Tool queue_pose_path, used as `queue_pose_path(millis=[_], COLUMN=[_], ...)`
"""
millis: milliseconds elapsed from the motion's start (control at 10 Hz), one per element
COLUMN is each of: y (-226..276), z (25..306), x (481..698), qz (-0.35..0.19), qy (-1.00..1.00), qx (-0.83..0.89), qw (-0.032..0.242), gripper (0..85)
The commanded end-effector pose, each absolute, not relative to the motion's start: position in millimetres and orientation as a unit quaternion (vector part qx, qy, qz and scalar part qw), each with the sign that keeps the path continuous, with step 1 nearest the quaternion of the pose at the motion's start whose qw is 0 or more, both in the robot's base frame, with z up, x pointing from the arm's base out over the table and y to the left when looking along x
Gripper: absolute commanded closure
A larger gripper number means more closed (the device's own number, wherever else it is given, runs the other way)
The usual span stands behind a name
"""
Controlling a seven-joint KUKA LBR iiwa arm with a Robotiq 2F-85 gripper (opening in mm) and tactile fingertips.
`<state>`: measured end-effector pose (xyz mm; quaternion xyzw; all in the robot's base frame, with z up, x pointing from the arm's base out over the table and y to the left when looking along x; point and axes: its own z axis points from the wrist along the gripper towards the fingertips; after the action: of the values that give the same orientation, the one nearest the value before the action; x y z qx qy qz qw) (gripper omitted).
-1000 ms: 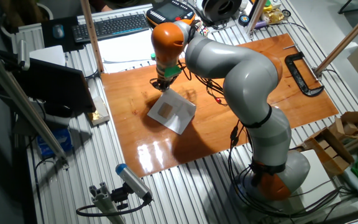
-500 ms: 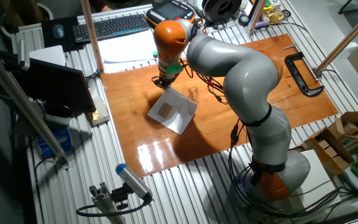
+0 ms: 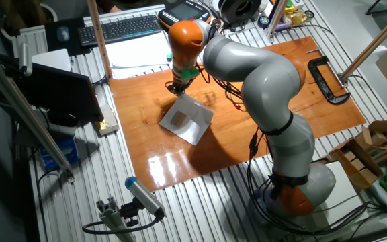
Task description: Unfold a piece of paper
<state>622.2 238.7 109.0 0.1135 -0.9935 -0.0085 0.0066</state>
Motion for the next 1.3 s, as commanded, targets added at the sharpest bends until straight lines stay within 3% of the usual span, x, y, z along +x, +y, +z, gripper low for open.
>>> queue_pose_path(millis=[0, 500, 1200], y=[239.0, 236.4, 226.0], z=[108.7, 114.5, 115.3], x=[622.6, 628.0, 635.3], qz=[-0.008, -0.006, -0.005], qy=[-0.993, -0.992, -0.993], qx=[0.116, 0.13, 0.114], qw=[0.007, 0.008, -0.001], gripper=[83.0, 69.7, 63.7])
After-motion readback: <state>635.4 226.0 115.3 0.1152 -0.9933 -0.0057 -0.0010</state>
